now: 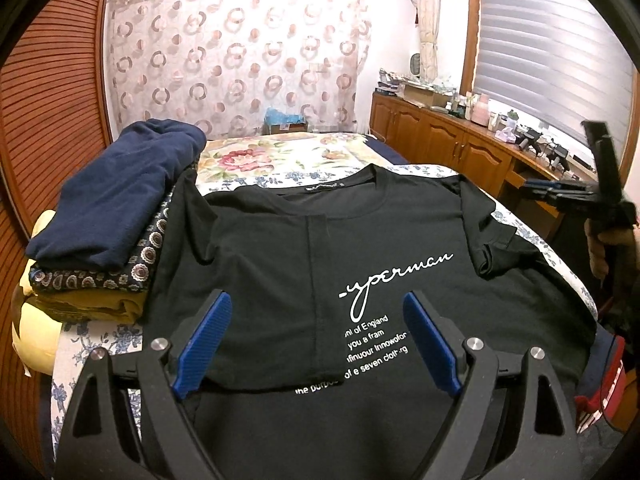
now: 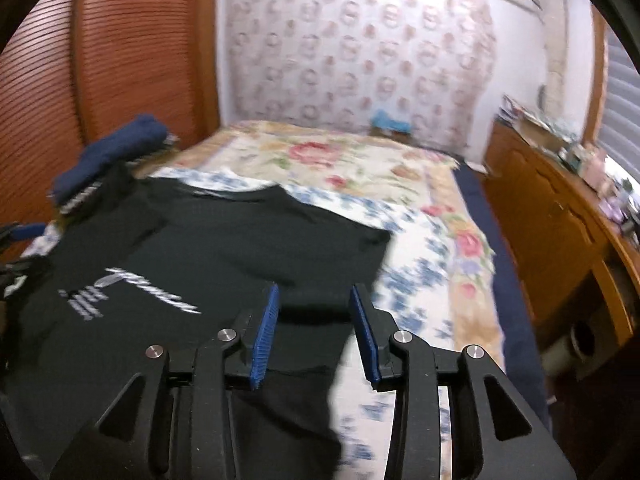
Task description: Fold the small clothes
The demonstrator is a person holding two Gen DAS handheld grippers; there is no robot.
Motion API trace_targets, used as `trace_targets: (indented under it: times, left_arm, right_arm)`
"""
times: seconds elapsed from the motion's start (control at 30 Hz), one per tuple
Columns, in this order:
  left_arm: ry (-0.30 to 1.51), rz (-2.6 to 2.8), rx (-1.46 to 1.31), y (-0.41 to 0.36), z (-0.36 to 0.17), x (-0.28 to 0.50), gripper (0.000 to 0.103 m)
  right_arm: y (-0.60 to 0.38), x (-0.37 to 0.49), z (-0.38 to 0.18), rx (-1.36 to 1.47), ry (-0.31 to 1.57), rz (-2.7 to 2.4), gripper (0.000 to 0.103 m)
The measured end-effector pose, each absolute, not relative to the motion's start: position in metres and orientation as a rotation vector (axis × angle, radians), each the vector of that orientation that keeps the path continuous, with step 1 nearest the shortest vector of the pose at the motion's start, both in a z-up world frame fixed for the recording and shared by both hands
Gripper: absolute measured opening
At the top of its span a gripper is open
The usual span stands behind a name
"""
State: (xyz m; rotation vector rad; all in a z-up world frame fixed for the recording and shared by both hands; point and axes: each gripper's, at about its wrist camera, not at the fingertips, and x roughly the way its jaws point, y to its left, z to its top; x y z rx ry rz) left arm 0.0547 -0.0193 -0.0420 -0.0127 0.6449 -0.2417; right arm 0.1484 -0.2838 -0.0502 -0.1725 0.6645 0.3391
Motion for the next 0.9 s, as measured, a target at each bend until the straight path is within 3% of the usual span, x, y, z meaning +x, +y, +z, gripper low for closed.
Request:
trace_targets:
  times: [0.33, 0.53, 0.9]
  left_arm:
    - [0.656, -0.25, -0.005, -0.024, -0.043, 0.053, 0.088]
    - [0.656, -0.246, -0.009, -0.025, -0.044, 0.052, 0.088]
    - [0.656, -0.243, -0.014, -0.023, -0.046, 0.051, 0.088]
  right_arm:
    - [-0.286, 0.153, -0.094, -0.149, 0.809, 0.374, 0.036]
    - [-0.278, 0.153, -0.106, -0.219, 0.832, 0.35, 0.009]
    - [-0.262, 0.158, -0.077, -0.244, 0.729, 0.379, 0.001]
